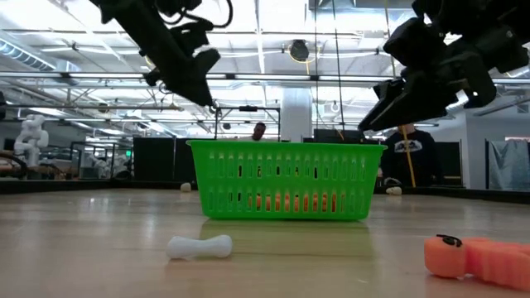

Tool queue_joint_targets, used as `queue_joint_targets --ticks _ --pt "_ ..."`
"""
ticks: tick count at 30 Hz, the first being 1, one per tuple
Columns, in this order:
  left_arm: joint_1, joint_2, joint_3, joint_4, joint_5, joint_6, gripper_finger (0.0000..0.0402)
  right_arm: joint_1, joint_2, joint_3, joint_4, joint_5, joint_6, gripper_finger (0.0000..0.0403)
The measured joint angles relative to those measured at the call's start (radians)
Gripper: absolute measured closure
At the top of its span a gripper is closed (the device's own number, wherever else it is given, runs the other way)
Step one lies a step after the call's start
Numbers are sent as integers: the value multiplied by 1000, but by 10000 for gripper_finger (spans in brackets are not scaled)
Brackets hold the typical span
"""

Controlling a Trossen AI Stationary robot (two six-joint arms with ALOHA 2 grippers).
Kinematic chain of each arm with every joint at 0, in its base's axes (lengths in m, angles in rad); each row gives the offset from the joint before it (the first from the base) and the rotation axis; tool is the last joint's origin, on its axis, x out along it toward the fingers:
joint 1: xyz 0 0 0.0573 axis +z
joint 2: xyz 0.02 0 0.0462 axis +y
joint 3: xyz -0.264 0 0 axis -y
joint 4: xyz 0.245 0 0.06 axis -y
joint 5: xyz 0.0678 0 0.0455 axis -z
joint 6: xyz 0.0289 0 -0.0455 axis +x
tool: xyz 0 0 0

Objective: Sort Halloween decoration
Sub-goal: Put the gray skull toy into the black basket

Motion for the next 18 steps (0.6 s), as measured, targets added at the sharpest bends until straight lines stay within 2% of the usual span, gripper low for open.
queue_joint_targets --ticks 5,10,12,15,18 --pt "98 2 2 -39 -1 -13 263 0 1 -12 3 -2 1 268" --pt "188 29 2 -73 22 -76 209 0 0 -14 2 -3 -1 268" --pt "231 45 2 -110 71 -123 183 0 0 -14 2 -3 0 268" --pt "294 75 2 -128 198 -194 150 0 0 -14 -2 -3 1 268" --pt "328 117 2 -127 208 -207 134 0 0 -14 -5 -3 1 268"
